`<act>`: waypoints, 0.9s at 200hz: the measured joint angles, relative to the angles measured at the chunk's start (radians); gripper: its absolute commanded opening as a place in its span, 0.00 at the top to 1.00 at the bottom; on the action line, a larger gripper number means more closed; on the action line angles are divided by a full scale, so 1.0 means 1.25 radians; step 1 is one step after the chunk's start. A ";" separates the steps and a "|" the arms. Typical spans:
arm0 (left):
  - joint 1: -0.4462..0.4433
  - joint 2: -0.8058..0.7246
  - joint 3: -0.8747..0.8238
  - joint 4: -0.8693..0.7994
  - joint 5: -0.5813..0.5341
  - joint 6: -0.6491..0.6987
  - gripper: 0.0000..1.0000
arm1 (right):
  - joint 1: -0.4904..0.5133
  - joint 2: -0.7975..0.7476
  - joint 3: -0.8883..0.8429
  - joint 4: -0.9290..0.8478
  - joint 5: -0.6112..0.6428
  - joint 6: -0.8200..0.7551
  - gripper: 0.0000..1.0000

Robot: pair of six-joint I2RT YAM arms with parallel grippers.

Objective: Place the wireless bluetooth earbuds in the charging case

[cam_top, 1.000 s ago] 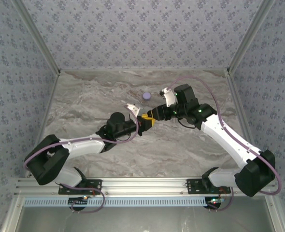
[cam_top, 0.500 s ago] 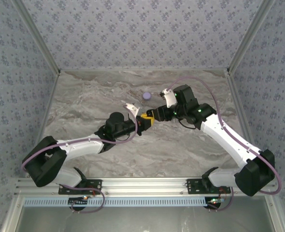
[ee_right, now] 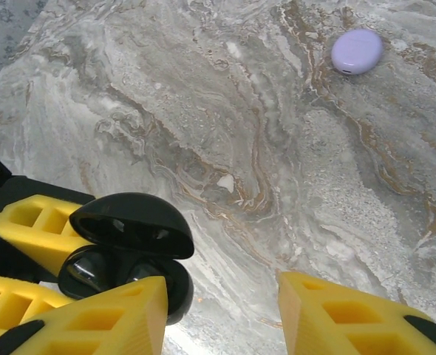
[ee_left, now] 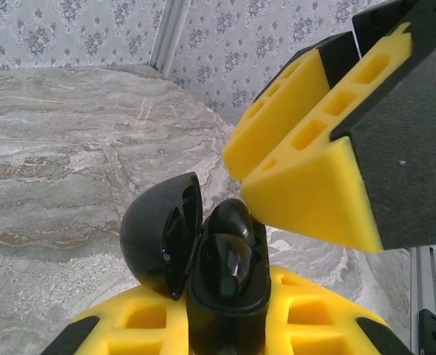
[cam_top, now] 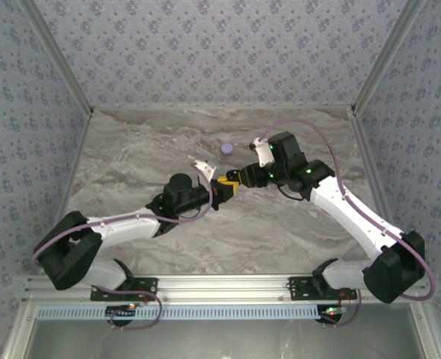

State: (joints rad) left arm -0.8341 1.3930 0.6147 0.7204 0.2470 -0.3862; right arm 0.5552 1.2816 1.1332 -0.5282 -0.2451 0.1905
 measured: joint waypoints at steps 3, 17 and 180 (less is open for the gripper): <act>0.000 0.000 0.000 -0.001 0.000 0.001 0.93 | 0.000 0.000 0.000 0.000 0.003 0.000 0.56; 0.000 -0.005 0.000 -0.013 0.000 0.008 0.93 | -0.003 0.000 0.000 0.000 0.011 0.003 0.56; 0.001 -0.061 0.016 -0.074 0.226 0.126 0.94 | -0.132 0.048 -0.062 0.074 -0.291 0.021 0.88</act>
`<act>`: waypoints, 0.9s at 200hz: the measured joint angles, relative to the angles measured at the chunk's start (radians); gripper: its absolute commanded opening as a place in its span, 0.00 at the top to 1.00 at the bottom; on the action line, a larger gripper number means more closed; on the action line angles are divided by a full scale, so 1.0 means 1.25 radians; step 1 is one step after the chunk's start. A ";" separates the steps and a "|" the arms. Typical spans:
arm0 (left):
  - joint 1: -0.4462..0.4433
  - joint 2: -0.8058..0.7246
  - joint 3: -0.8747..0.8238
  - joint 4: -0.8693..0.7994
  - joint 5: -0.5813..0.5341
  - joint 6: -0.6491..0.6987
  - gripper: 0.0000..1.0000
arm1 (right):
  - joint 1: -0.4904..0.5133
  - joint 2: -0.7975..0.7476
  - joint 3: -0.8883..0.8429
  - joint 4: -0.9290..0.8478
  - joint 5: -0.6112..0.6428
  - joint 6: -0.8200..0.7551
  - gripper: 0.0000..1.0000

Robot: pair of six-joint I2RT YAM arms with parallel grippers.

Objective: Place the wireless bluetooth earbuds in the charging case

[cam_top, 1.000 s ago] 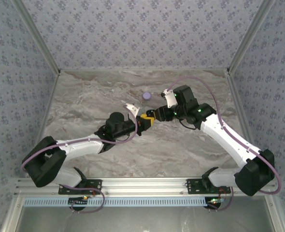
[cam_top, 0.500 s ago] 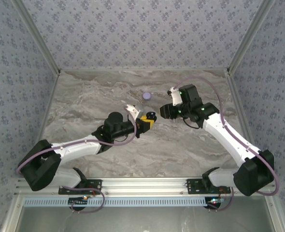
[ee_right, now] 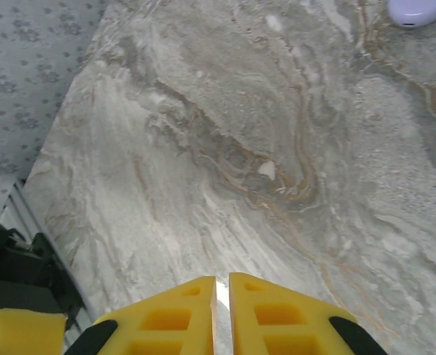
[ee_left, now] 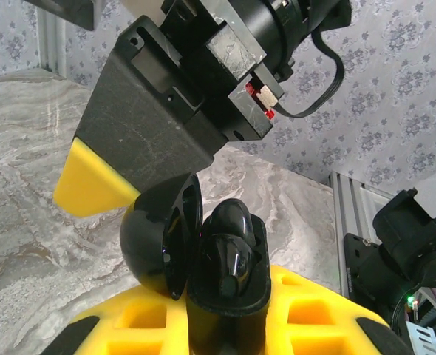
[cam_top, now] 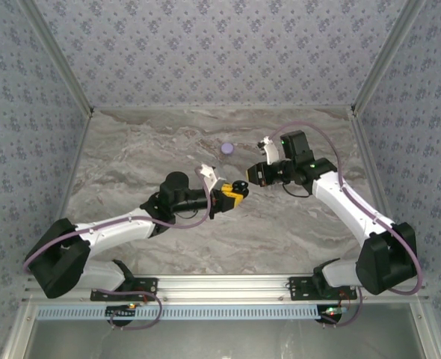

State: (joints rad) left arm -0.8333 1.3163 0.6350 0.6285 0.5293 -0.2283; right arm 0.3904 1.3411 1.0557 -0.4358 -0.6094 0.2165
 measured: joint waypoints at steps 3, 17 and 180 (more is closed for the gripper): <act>0.000 0.000 0.000 0.000 0.002 0.000 0.94 | 0.000 0.000 -0.001 0.002 -0.005 0.000 0.88; 0.000 0.000 0.000 0.001 0.003 0.000 0.94 | 0.000 0.000 -0.005 0.013 -0.028 0.000 0.89; 0.019 0.021 0.000 0.020 -0.003 -0.028 0.94 | -0.010 -0.030 -0.025 0.078 -0.175 0.003 0.89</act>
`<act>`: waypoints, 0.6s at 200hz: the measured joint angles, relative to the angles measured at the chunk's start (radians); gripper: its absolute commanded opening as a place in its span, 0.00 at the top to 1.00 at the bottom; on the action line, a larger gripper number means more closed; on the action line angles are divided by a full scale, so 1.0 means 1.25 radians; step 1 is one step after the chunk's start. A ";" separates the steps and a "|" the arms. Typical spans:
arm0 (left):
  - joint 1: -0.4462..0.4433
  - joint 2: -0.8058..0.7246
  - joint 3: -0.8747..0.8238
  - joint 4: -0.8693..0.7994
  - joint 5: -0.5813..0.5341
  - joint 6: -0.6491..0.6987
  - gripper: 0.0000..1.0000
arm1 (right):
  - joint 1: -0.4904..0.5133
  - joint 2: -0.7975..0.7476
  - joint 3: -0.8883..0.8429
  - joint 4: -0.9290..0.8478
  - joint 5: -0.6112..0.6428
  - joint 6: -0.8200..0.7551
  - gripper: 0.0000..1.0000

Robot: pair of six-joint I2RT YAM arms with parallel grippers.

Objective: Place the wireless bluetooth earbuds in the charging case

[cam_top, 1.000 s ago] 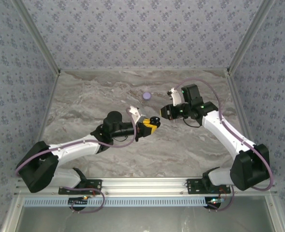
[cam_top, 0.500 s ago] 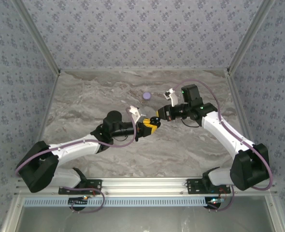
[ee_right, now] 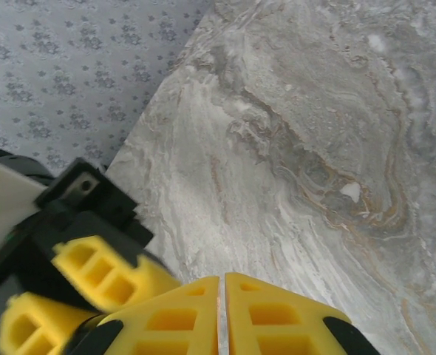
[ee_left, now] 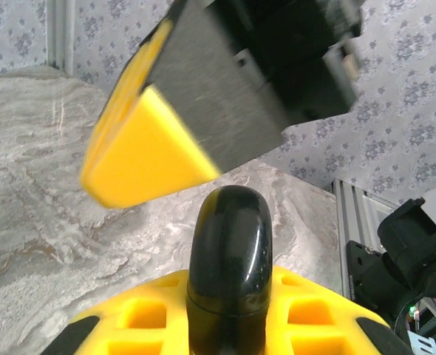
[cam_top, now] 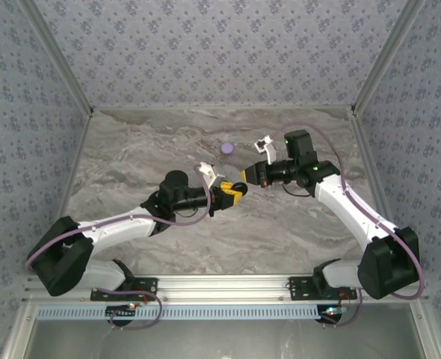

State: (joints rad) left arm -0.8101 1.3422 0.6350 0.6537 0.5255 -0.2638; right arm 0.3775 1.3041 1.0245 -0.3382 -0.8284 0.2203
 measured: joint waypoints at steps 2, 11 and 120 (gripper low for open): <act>0.001 0.001 0.000 0.000 -0.001 0.000 0.94 | 0.000 -0.001 0.000 0.000 -0.002 0.000 0.89; 0.003 0.005 0.000 0.000 -0.005 -0.004 0.94 | 0.000 -0.004 0.000 0.000 -0.006 0.000 0.89; 0.018 0.018 0.024 -0.099 -0.133 -0.024 0.93 | -0.002 -0.016 0.000 -0.044 0.200 0.003 0.86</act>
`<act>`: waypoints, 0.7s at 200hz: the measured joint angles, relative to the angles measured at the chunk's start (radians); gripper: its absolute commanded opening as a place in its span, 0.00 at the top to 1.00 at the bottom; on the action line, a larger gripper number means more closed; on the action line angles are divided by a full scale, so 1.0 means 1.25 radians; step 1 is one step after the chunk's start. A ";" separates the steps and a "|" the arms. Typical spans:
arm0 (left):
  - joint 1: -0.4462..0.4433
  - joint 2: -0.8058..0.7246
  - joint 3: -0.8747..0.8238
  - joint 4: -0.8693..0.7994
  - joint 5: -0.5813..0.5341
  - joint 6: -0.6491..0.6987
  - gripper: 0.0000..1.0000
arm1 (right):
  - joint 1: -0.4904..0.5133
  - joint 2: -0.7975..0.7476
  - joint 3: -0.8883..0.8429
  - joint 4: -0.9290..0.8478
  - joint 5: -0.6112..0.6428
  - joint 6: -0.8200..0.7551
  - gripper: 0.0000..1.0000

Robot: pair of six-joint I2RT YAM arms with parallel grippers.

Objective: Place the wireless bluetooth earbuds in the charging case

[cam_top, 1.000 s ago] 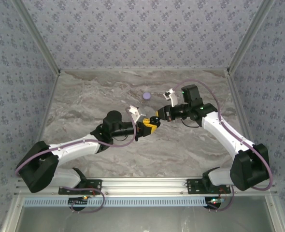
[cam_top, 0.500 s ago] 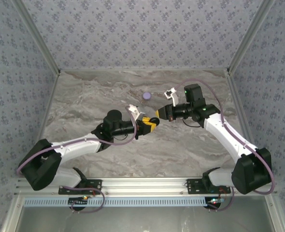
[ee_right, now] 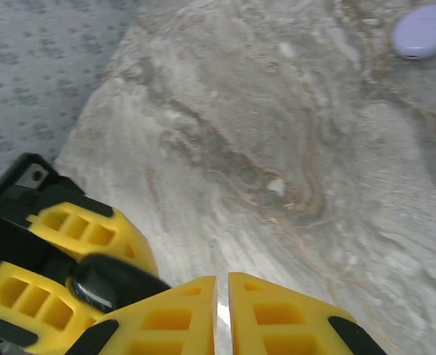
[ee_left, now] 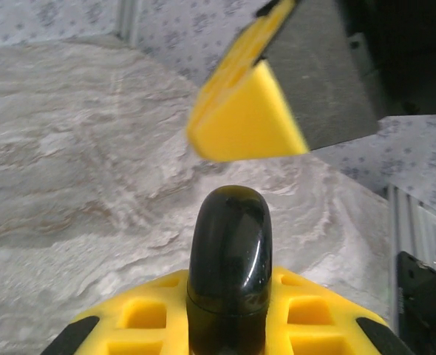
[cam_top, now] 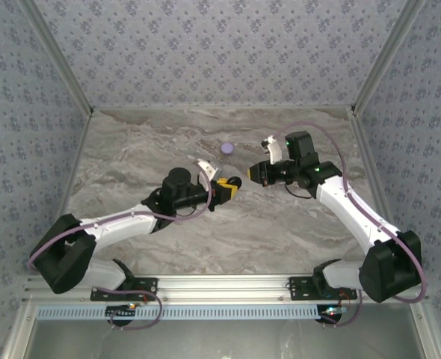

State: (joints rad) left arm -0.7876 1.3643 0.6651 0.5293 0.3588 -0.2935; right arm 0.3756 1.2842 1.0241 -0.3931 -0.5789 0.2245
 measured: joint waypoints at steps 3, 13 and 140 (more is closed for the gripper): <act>0.001 0.001 0.002 -0.008 -0.008 -0.001 0.93 | -0.001 -0.001 0.000 -0.003 0.013 0.000 0.86; 0.002 0.004 0.010 -0.031 -0.031 -0.004 0.93 | -0.003 -0.003 0.000 -0.008 0.041 0.002 0.86; 0.048 0.080 0.123 -0.279 -0.241 -0.069 0.92 | -0.024 -0.005 -0.023 -0.041 0.138 0.006 0.85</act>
State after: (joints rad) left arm -0.7273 1.4643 0.8185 0.1810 0.0578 -0.3794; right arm 0.3454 1.2785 0.9951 -0.4446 -0.4065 0.2317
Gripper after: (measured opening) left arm 0.188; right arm 0.147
